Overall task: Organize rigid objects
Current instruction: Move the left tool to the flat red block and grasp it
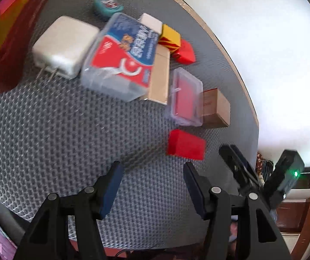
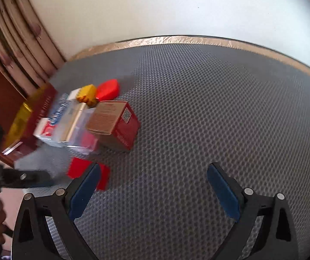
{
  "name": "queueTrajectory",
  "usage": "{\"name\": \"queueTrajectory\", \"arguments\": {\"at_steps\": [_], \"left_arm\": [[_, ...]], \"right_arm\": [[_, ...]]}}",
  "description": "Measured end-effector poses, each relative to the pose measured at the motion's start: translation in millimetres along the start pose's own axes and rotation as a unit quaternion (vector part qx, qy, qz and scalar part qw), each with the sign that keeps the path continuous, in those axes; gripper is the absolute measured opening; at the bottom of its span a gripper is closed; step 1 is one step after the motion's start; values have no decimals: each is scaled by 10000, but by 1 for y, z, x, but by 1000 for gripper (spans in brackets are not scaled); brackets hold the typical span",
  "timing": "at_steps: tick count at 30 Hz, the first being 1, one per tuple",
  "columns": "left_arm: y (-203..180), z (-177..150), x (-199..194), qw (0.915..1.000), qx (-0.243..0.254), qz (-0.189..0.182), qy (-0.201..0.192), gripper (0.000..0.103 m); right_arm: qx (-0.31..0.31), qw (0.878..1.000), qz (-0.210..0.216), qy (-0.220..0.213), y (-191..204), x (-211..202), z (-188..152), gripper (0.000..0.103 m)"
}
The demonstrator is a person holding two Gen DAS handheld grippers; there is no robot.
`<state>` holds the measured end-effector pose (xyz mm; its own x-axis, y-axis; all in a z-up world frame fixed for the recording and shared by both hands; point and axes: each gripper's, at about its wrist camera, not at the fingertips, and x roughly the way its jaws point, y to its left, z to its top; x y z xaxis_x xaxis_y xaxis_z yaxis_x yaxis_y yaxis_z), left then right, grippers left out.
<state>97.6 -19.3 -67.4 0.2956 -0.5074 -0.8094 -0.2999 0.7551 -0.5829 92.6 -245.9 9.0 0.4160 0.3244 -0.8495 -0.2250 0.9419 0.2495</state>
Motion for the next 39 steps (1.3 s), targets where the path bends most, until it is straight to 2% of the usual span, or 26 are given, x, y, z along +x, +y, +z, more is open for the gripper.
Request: {"name": "queueTrajectory", "arguments": {"at_steps": [3, 6, 8, 9, 12, 14, 15, 18, 21, 22, 24, 25, 26, 27, 28, 30, 31, 32, 34, 35, 36, 39], "left_arm": [[22, -3, -15, 9999, 123, 83, -8, 59], [21, -10, -20, 9993, 323, 192, 34, 60], [8, -12, -10, 9988, 406, 267, 82, 60], [7, -13, -10, 9984, 456, 300, 112, 60], [2, -18, -5, 9985, 462, 274, 145, 60], [9, -26, -9, 9988, 428, 190, 144, 60], [2, -31, -15, 9990, 402, 162, 146, 60], [16, -41, -41, 9994, 278, 140, 153, 60], [9, -47, -58, 9994, 324, 67, 65, 60], [-1, -43, -55, 9988, 466, 131, -23, 60], [-21, -42, -58, 9922, 1121, 467, -267, 60], [-32, -42, -59, 9857, 1549, 559, -355, 60], [-41, -44, -59, 9794, 1934, 469, -339, 60], [-51, -47, -57, 9672, 2512, 299, -244, 60], [-60, -52, -53, 9521, 3039, 309, -136, 60], [-79, -70, -43, 9029, 4242, 702, 10, 60], [-83, -78, -40, 8833, 4619, 796, 44, 60], [-89, -89, -37, 8522, 5146, 942, 66, 60], [-95, -96, -31, 8237, 5570, 1052, 168, 60], [-96, -96, -28, 8135, 5711, 1055, 309, 60], [-97, -93, -24, 8082, 5772, 1076, 458, 60], [-100, -78, -15, 8024, 5816, 1148, 684, 60]], "right_arm": [[-176, 9983, -559, -52, 8, 11, 4, 98], [-167, 9987, -482, 37, 13, 21, 8, 98], [-336, 9976, -593, 153, 20, 26, 7, 99], [-375, 9976, -553, 192, 23, 26, 7, 99], [-485, 9976, -24, 495, 36, 15, -8, 99], [-220, 9971, 535, 497, 35, -1, -21, 98], [-90, 9967, 654, 477, 31, -3, -24, 98], [200, 9989, 373, 213, 11, -14, -32, 98], [570, 9982, 171, -33, -14, -19, -33, 98], [641, 9977, 191, -101, -23, -20, -33, 98], [677, 9974, 150, -197, -33, -25, -30, 98], [667, 9974, 126, -241, -36, -28, -31, 98], [665, 9973, 146, -258, -38, -29, -32, 99], [684, 9972, 197, -238, -40, -28, -35, 99], [704, 9971, 223, -204, -40, -26, -38, 99], [671, 9970, 252, -301, -42, -30, -43, 99], [670, 9970, 261, -303, -42, -31, -44, 100], [672, 9969, 271, -316, -43, -31, -45, 100], [697, 9965, 300, -342, -48, -36, -47, 102], [702, 9964, 308, -350, -48, -37, -49, 102], [692, 9965, 301, -349, -44, -33, -48, 102], [690, 9966, 290, -358, -42, -31, -48, 103]]}}
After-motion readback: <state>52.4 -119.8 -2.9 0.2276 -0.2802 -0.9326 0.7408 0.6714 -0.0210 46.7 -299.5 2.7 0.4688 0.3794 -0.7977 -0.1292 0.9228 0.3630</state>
